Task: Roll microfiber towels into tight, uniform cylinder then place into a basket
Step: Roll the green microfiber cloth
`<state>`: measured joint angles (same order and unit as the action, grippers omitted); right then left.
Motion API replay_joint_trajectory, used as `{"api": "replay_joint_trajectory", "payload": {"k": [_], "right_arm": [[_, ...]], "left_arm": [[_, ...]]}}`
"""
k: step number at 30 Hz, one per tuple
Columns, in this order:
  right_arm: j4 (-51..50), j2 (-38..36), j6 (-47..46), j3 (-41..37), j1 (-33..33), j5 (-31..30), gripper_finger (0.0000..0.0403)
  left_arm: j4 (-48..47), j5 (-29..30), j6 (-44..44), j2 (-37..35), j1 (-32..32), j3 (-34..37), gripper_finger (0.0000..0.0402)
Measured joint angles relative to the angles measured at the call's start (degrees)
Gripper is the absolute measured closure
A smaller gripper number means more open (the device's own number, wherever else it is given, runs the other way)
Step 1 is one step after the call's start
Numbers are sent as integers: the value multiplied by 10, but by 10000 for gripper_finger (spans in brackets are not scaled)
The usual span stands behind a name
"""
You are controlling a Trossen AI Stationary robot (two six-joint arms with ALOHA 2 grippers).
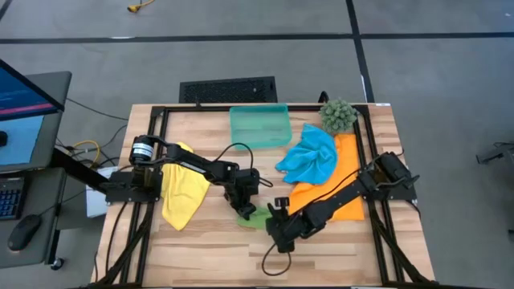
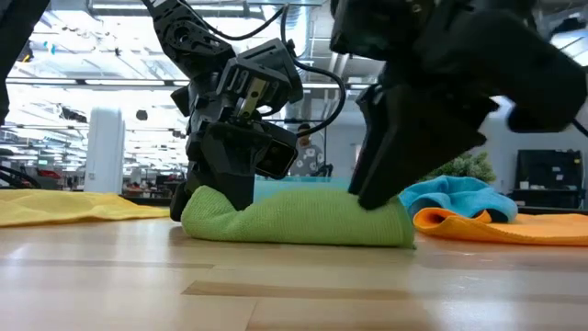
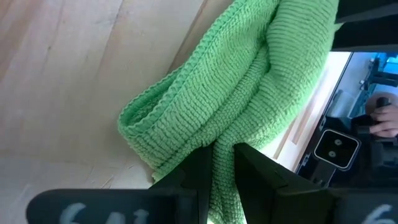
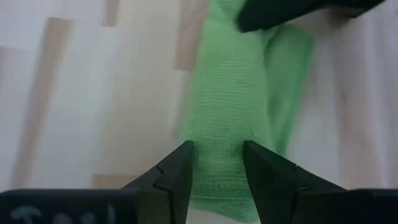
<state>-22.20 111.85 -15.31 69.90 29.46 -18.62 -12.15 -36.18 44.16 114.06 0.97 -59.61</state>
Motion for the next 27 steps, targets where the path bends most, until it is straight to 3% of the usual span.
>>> {"api": "replay_joint_trajectory", "payload": {"k": [8,19,27], "right_arm": [[48,0,-42,-35,11,5,237],[51,0,-53,-41,13,7,237],[51,0,-53,-42,12,8,237]], "left_arm": [[2,-6,0,0,0,0,329],[11,-7,-24,0,0,0,273],[40,-6,-85,-6,0,4,279]]}}
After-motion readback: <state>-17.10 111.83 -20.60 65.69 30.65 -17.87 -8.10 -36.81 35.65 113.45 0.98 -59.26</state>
